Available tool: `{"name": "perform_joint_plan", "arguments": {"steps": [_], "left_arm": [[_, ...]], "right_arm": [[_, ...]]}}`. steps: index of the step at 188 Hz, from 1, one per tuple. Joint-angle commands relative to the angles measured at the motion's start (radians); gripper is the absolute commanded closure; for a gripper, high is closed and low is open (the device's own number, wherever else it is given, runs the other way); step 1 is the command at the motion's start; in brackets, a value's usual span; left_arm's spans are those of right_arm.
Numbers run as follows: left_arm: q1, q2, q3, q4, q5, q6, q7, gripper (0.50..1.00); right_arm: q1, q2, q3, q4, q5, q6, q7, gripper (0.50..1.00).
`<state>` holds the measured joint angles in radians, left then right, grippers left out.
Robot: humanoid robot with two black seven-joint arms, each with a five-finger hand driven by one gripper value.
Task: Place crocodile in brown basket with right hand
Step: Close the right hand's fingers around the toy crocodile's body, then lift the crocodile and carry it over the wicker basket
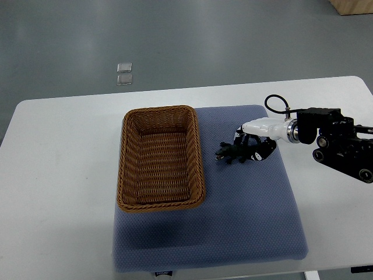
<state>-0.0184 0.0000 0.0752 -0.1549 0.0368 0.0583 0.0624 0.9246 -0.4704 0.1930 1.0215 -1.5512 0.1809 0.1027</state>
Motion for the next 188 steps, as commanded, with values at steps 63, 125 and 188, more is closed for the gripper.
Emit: {"name": "perform_joint_plan", "arguments": {"steps": [63, 125, 188], "left_arm": [[0.000, 0.000, 0.000, 0.000, 0.000, 0.000, -0.001, 0.500], [0.000, 0.000, 0.000, 0.000, 0.000, 0.000, -0.001, 0.500], [0.000, 0.000, 0.000, 0.000, 0.000, 0.000, 0.001, 0.500]], "right_arm": [[-0.001, -0.002, 0.000, 0.002, 0.002, 0.009, 0.003, 0.961], [0.003, -0.011, 0.013, 0.000, 0.010, 0.009, 0.003, 0.975], [0.014, -0.028, 0.042, -0.020, 0.013, 0.014, 0.003, 0.975]]}}
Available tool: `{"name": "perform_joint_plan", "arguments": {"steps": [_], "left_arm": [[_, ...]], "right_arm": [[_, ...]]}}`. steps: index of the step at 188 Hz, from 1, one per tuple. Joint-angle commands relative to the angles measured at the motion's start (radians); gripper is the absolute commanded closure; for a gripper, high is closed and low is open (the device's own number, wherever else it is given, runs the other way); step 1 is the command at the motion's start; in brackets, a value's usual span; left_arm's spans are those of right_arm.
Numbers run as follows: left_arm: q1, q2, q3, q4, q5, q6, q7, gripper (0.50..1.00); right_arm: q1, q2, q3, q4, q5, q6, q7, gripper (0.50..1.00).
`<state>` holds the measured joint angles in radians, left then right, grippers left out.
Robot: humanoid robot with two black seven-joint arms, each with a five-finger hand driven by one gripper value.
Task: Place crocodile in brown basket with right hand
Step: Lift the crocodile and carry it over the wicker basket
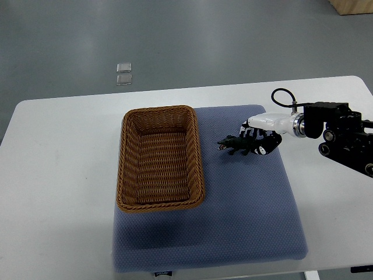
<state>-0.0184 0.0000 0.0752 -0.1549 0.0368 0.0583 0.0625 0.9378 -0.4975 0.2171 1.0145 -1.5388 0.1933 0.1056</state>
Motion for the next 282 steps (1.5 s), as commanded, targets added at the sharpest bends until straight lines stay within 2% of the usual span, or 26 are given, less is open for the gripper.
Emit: {"name": "perform_joint_plan", "arguments": {"steps": [1, 61, 129, 174, 220, 282], "left_arm": [[0.000, 0.000, 0.000, 0.000, 0.000, 0.000, 0.000, 0.500], [0.000, 0.000, 0.000, 0.000, 0.000, 0.000, 0.000, 0.500], [0.000, 0.000, 0.002, 0.002, 0.000, 0.000, 0.000, 0.500], [0.000, 0.000, 0.003, 0.003, 0.000, 0.000, 0.000, 0.500], [0.000, 0.000, 0.002, 0.003, 0.000, 0.000, -0.001, 0.500], [0.000, 0.000, 0.002, 0.003, 0.000, 0.000, -0.001, 0.500]], "right_arm": [[0.001, -0.001, 0.019, -0.014, 0.000, 0.002, 0.000, 0.975], [0.050, -0.018, 0.048, -0.024, 0.029, 0.005, -0.001, 0.975], [0.210, 0.014, 0.045, -0.024, 0.043, 0.015, -0.001, 0.975], [0.245, 0.184, 0.044, -0.022, 0.039, 0.026, -0.001, 0.973], [0.240, 0.300, 0.031, -0.027, 0.026, 0.025, -0.004, 0.973], [0.208, 0.344, -0.025, -0.056, 0.008, 0.015, -0.004, 0.969]]}}
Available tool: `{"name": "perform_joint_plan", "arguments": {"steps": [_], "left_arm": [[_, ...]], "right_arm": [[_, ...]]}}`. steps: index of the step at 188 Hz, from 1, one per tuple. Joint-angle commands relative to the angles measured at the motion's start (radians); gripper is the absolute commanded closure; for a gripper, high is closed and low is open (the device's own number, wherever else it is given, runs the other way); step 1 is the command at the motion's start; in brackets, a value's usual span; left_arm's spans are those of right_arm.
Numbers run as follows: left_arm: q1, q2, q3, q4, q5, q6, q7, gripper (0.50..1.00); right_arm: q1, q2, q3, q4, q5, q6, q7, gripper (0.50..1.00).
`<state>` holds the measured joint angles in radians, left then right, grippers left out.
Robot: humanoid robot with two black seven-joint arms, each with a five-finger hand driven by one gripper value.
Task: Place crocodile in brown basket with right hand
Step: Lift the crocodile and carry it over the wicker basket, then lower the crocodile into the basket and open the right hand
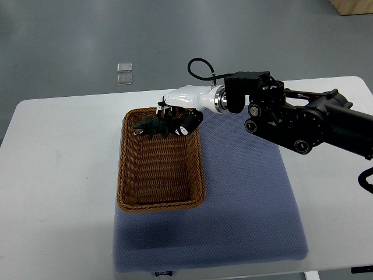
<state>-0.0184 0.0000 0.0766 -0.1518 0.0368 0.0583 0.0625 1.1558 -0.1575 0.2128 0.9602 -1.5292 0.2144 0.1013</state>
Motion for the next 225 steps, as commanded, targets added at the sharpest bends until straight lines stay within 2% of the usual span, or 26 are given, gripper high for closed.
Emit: {"name": "perform_joint_plan", "arguments": {"steps": [1, 141, 161, 172, 190, 225], "left_arm": [[0.000, 0.000, 0.000, 0.000, 0.000, 0.000, -0.001, 0.500], [0.000, 0.000, 0.000, 0.000, 0.000, 0.000, -0.001, 0.500], [0.000, 0.000, 0.000, 0.000, 0.000, 0.000, 0.000, 0.500], [0.000, 0.000, 0.000, 0.000, 0.000, 0.000, 0.000, 0.500], [0.000, 0.000, 0.000, 0.000, 0.000, 0.000, -0.001, 0.500], [0.000, 0.000, 0.000, 0.000, 0.000, 0.000, 0.000, 0.500]], "right_arm": [[-0.010, 0.004, -0.021, -0.001, -0.002, -0.006, 0.000, 0.969], [-0.064, 0.076, -0.050, -0.003, -0.031, -0.009, 0.000, 0.946], [-0.064, 0.072, -0.050, -0.003, -0.029, -0.010, 0.002, 0.883], [-0.064, 0.070, -0.049, -0.003, -0.028, -0.010, 0.003, 0.820], [-0.064, 0.070, -0.049, -0.003, -0.026, -0.010, 0.005, 0.758], [-0.065, 0.070, -0.049, -0.003, -0.026, -0.009, 0.005, 0.732]]}}
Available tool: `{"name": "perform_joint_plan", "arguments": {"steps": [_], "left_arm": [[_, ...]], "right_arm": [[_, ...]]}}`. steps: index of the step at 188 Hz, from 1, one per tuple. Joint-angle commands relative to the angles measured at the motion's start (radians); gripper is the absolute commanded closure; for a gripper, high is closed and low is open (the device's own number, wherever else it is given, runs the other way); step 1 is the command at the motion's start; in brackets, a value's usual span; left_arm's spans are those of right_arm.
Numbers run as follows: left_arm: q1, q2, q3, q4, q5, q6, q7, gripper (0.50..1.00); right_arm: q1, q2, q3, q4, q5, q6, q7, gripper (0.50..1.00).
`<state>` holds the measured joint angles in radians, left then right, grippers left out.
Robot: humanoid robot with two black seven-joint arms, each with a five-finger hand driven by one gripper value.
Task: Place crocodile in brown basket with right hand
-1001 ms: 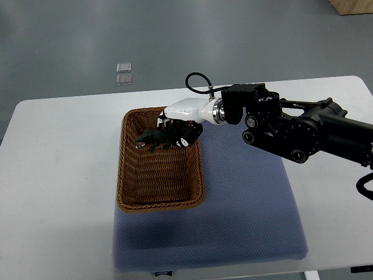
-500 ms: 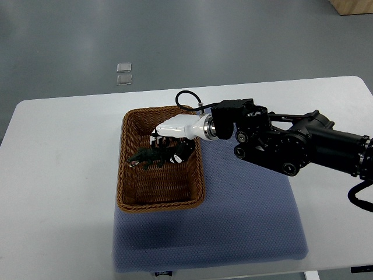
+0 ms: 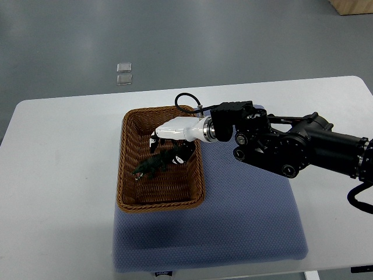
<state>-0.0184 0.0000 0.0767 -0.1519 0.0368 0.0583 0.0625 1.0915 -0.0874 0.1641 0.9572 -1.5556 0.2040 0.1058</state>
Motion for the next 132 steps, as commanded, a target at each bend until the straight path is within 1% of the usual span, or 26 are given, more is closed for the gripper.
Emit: {"name": "perform_joint_plan", "arguments": {"steps": [1, 56, 65, 75, 79, 82, 89, 96, 116, 132], "left_arm": [[0.000, 0.000, 0.000, 0.000, 0.000, 0.000, 0.000, 0.500], [0.000, 0.000, 0.000, 0.000, 0.000, 0.000, 0.000, 0.500], [0.000, 0.000, 0.000, 0.000, 0.000, 0.000, 0.000, 0.500], [0.000, 0.000, 0.000, 0.000, 0.000, 0.000, 0.000, 0.500], [0.000, 0.000, 0.000, 0.000, 0.000, 0.000, 0.000, 0.500], [0.000, 0.000, 0.000, 0.000, 0.000, 0.000, -0.001, 0.500], [0.000, 0.000, 0.000, 0.000, 0.000, 0.000, 0.000, 0.500], [0.000, 0.000, 0.000, 0.000, 0.000, 0.000, 0.000, 0.500], [0.000, 0.000, 0.000, 0.000, 0.000, 0.000, 0.000, 0.500], [0.000, 0.000, 0.000, 0.000, 0.000, 0.000, 0.000, 0.500]], "right_arm": [[-0.001, 0.000, 0.000, 0.000, 0.000, 0.002, 0.000, 0.732], [0.007, -0.017, 0.012, 0.002, 0.009, 0.002, 0.002, 0.707], [0.013, -0.028, 0.021, 0.002, 0.012, 0.002, 0.003, 0.679], [0.024, -0.040, 0.031, 0.003, 0.014, 0.002, 0.006, 0.666], [0.033, -0.048, 0.040, 0.005, 0.017, 0.002, 0.006, 0.654], [0.041, -0.058, 0.054, 0.006, 0.022, 0.003, 0.008, 0.634], [0.044, -0.068, 0.071, 0.008, 0.032, 0.005, 0.009, 0.628], [0.044, -0.078, 0.098, 0.008, 0.055, 0.005, 0.009, 0.605], [0.030, -0.106, 0.178, 0.006, 0.144, 0.003, 0.009, 0.593], [0.004, -0.121, 0.244, -0.002, 0.221, 0.000, 0.009, 0.593]]}}
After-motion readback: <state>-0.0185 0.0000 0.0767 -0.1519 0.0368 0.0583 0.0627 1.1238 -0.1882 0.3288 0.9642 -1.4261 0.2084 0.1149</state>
